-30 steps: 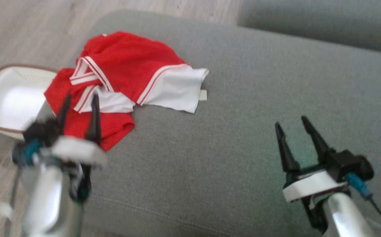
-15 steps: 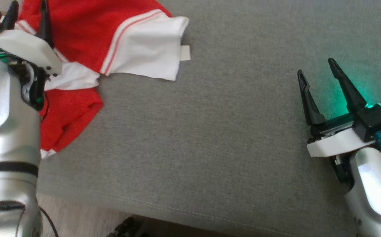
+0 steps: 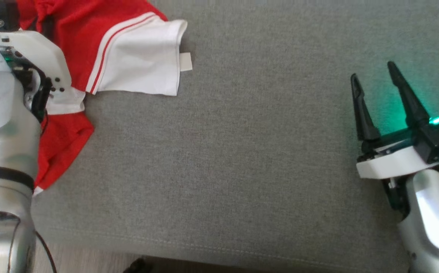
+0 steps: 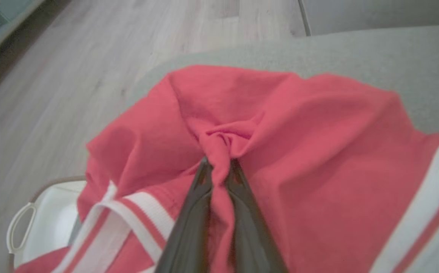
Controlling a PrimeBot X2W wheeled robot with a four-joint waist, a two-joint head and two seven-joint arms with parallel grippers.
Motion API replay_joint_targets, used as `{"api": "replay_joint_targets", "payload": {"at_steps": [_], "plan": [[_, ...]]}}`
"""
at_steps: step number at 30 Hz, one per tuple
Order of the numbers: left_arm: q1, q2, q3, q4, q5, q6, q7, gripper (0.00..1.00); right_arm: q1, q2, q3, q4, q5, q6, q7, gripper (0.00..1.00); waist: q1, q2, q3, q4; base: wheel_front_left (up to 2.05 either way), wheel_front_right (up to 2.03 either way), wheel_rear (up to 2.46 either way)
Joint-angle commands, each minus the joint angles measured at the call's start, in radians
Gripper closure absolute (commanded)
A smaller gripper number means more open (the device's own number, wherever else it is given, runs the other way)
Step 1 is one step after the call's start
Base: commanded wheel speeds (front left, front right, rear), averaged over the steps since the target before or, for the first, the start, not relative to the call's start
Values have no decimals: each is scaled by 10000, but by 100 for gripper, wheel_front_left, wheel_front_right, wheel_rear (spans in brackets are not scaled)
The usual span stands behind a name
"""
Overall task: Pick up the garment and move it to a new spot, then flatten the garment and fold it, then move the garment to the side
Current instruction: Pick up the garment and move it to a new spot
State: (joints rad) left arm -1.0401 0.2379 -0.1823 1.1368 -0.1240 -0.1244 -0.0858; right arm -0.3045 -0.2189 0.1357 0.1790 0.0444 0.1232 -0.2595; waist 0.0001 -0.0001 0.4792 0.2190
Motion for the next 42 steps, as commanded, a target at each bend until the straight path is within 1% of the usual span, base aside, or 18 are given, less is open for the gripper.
{"api": "replay_joint_targets", "payload": {"at_steps": [1,4,6,8,11,15,18,21,22,26,29,32,35,38,42], "plan": [[-601,686,111,-348,74,-31,-280,100,333,174,221,-243,82,75,-23,0,-1,1,-547,-70,0,0,0],[-845,714,-144,-683,93,-48,-631,100,497,448,187,-148,217,75,-23,0,-1,1,-1139,-128,0,0,0],[-903,610,-426,-1004,-44,-56,-709,100,683,642,181,-73,299,75,-23,0,-1,1,-1611,-198,0,0,0],[-930,491,-858,-1524,-411,-58,-632,100,880,808,158,-30,365,75,-23,0,-1,1,-1985,-276,0,0,0],[-793,377,-1554,-2692,-1375,-60,-221,100,1206,995,127,38,445,75,-23,0,-1,1,-2540,-406,0,0,0],[-168,605,-2707,-5046,-3036,-61,882,100,1618,1190,110,59,522,75,-23,0,-1,1,-3130,-660,0,0,0],[470,1109,-3363,-7232,-4280,-62,1946,100,1834,1317,98,-11,563,75,-23,0,-1,1,-3377,-939,0,0,0],[1112,1624,-3669,-9227,-5124,-62,2985,100,1910,1427,152,-92,590,75,-23,0,-1,1,-3506,-1302,0,0,0],[1112,1624,-3669,-9227,-5124,-62,2985,100,1910,1427,152,-92,590,75,-23,0,-1,1,-3506,-1302,0,0,0],[1877,1961,-3818,-11322,-6230,-51,4340,100,1822,1556,344,-240,644,75,-23,0,-1,1,-3479,-1964,0,0,0],[2176,2200,-3885,-12352,-6883,46,5268,100,1719,1621,503,-330,718,75,-23,0,-1,1,-3432,-2483,0,0,0],[2351,2369,-3877,-12698,-7489,216,6019,100,1652,1660,729,-358,819,75,-23,0,-1,1,-3404,-3108,0,0,0],[2346,2273,-4026,-12273,-7640,355,6361,100,1598,1677,824,-413,972,75,-23,0,-1,1,-3319,-3633,0,0,0],[2295,1801,-4379,-11197,-7392,355,6123,100,1502,1682,1012,-478,1269,75,-23,0,-1,1,-3194,-4164,0,0,0],[2267,970,-4998,-9041,-6792,205,5108,100,1367,1684,1212,-538,1545,75,-23,0,-1,1,-3012,-4785,0,0,0]]}}
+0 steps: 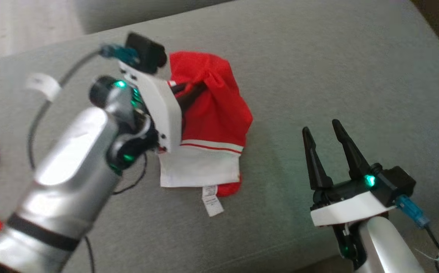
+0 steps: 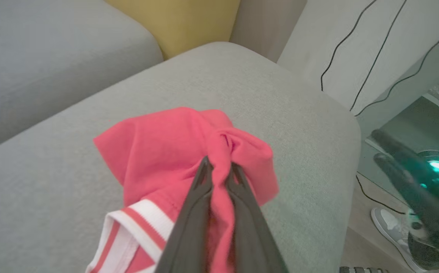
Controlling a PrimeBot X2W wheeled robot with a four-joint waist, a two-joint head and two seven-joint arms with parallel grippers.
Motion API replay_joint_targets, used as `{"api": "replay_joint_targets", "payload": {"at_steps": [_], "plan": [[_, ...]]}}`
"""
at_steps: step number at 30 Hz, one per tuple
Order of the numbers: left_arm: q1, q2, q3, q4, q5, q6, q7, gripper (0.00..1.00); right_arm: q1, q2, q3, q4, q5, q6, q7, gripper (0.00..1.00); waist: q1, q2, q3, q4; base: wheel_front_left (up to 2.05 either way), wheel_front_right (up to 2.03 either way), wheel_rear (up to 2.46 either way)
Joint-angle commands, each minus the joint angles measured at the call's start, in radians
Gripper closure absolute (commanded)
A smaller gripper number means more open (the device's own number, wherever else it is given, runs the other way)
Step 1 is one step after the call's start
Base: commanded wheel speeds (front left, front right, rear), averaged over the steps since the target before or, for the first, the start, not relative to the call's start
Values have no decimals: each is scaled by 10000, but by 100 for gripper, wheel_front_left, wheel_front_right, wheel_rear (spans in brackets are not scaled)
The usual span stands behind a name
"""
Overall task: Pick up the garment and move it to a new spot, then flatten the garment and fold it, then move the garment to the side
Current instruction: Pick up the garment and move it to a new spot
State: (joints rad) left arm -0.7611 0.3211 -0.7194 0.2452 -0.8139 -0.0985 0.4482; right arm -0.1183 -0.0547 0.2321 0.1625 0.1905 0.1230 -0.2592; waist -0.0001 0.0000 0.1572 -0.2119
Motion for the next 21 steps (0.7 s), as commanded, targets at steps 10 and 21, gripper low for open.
{"api": "replay_joint_targets", "payload": {"at_steps": [10,21], "plan": [[-974,-1627,152,4439,1724,260,-5366,0,-532,44,247,-493,342,77,-26,0,1,0,459,-1067,0,0,0],[1111,-1829,1527,2669,2862,2121,-7094,0,157,44,-1069,-1026,-797,77,-26,0,1,0,-389,411,0,0,0]]}}
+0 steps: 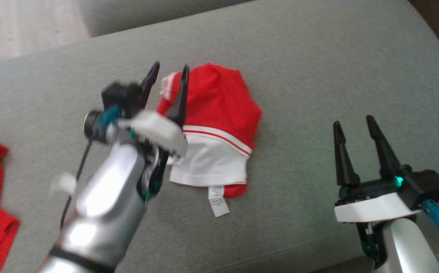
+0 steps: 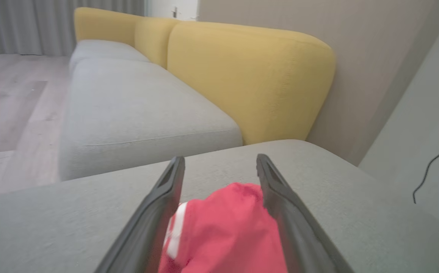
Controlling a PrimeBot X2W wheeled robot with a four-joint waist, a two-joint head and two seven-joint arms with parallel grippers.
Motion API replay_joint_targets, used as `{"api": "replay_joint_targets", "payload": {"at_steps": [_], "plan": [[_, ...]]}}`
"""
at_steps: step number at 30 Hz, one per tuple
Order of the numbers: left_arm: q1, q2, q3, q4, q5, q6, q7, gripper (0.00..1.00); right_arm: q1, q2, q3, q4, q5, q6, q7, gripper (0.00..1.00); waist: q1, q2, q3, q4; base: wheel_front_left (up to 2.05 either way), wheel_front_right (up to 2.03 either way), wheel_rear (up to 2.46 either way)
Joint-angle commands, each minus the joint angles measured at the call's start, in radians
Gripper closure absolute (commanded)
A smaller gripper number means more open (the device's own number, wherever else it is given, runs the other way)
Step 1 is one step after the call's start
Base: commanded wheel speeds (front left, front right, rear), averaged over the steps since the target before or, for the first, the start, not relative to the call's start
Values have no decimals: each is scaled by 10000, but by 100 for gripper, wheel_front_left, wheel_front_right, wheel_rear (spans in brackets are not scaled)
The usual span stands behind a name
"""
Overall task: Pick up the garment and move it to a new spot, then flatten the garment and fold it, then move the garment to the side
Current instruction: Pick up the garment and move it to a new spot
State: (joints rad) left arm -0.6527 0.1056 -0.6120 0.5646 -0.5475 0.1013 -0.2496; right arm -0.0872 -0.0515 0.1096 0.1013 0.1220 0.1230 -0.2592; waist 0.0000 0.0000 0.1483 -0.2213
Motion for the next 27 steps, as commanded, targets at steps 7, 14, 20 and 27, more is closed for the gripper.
{"api": "replay_joint_targets", "payload": {"at_steps": [7,14,20,27], "plan": [[2720,535,1334,-2951,1314,722,-119,0,170,12,-487,-638,-806,77,-26,0,0,0,-635,1644,0,0,0],[5102,468,2326,-4210,2217,831,-121,0,458,12,-890,-657,-1024,77,-26,0,0,0,-917,2799,0,0,0],[6460,246,3432,-4575,3158,464,-121,0,1137,12,-1055,-320,-885,77,-26,0,0,0,-1324,3416,0,0,0],[7131,-38,4479,-4926,3743,50,-121,0,1391,12,-853,452,-662,77,-26,0,0,0,-1397,3369,0,0,0]]}}
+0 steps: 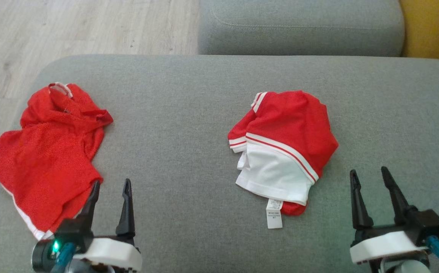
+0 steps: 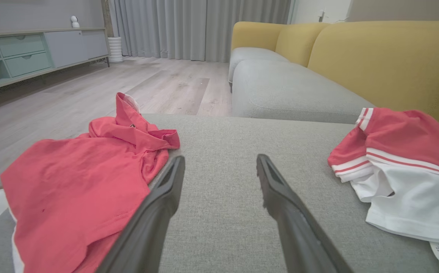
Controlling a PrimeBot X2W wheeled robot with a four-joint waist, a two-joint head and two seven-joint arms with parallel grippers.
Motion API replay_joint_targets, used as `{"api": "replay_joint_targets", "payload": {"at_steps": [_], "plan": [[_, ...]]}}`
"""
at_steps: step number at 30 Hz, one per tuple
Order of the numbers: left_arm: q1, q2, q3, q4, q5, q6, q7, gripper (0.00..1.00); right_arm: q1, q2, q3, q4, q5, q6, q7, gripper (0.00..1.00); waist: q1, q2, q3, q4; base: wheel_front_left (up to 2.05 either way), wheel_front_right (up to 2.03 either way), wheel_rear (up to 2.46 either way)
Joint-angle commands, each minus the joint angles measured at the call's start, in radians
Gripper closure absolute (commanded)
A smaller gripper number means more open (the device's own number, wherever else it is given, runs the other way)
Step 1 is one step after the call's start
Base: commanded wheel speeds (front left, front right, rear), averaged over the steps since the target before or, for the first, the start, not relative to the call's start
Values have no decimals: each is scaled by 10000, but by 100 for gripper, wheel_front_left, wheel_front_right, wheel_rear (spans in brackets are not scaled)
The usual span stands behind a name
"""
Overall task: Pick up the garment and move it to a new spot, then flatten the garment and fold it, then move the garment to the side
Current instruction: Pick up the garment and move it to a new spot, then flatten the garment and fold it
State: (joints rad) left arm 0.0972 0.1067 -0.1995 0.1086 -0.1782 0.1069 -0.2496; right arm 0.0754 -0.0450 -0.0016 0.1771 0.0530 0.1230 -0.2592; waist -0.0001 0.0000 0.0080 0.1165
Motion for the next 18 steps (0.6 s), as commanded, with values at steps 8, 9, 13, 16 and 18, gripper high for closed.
{"api": "replay_joint_targets", "payload": {"at_steps": [8,9,13,16,18], "plan": [[-334,-340,883,-404,431,-476,-122,0,-417,-53,494,-16,-26,77,-26,0,1,0,90,-80,0,0,0],[-362,-368,921,-402,455,-517,-122,0,-485,-53,596,-51,-157,77,-26,0,1,0,126,-88,0,0,0],[-497,-464,1022,-433,500,-623,-122,0,-973,-53,1257,-77,-735,77,-26,0,1,0,301,-97,0,0,0],[-616,-512,1024,-444,485,-692,-122,0,-1633,-53,2122,555,-1288,77,222,0,1,0,490,-58,0,0,0],[-739,-534,981,-444,458,-730,-122,0,-2234,-53,2794,1039,-1597,77,757,0,1,0,665,8,0,0,0]]}}
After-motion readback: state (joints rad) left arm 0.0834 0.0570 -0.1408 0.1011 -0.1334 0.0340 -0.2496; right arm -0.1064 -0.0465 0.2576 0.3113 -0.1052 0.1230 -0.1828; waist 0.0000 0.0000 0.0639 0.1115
